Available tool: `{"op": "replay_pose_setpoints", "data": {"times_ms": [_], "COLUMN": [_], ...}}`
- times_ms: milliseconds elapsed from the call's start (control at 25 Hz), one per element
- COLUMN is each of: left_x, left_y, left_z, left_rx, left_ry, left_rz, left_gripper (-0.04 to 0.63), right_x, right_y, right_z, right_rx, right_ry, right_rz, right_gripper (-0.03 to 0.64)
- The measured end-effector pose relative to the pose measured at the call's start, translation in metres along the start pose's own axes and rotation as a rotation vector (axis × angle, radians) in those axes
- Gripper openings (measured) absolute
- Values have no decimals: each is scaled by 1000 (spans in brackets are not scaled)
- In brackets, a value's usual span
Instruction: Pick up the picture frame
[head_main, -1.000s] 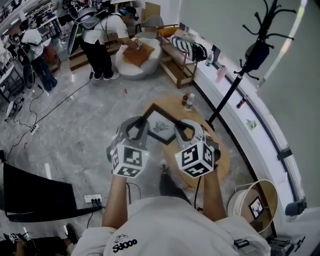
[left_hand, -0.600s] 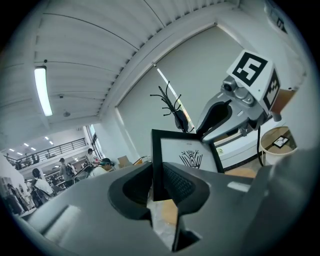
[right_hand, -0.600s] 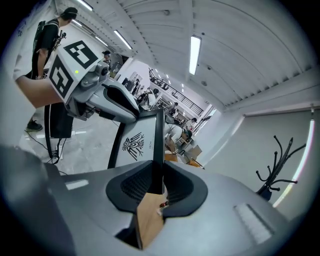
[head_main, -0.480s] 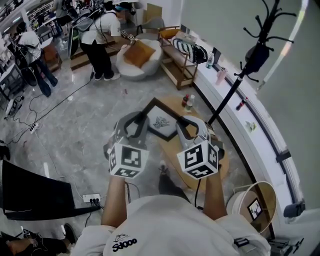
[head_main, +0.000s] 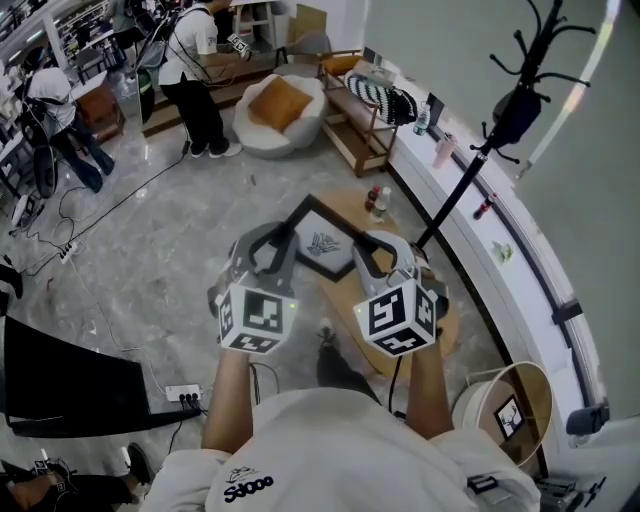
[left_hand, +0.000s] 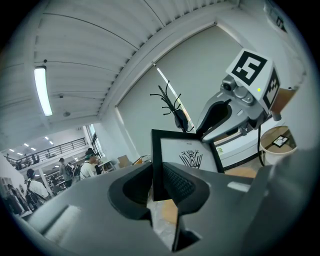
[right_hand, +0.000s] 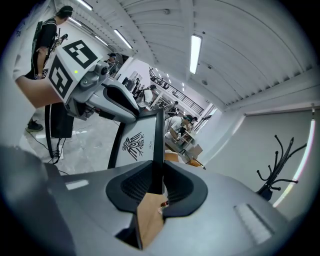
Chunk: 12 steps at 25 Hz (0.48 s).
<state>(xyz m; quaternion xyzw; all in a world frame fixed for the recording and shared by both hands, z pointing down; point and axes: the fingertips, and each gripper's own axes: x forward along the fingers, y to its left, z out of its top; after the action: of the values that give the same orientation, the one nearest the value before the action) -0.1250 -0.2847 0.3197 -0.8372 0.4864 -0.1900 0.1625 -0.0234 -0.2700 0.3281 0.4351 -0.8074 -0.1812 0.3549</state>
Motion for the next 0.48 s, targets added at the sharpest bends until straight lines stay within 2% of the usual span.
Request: {"op": "replay_pose_setpoints", "data": {"times_ms": [480], "left_x": [6], "left_y": [-3], "left_z": [-8], "left_rx": [-6], "left_ry": [15], "left_rz": [-14], "left_gripper": [75], "right_x": [7], "right_y": [3], "right_z": [-8], "right_rx": [8], "right_ry": [17], "right_rz": [15], "right_gripper": [74]}}
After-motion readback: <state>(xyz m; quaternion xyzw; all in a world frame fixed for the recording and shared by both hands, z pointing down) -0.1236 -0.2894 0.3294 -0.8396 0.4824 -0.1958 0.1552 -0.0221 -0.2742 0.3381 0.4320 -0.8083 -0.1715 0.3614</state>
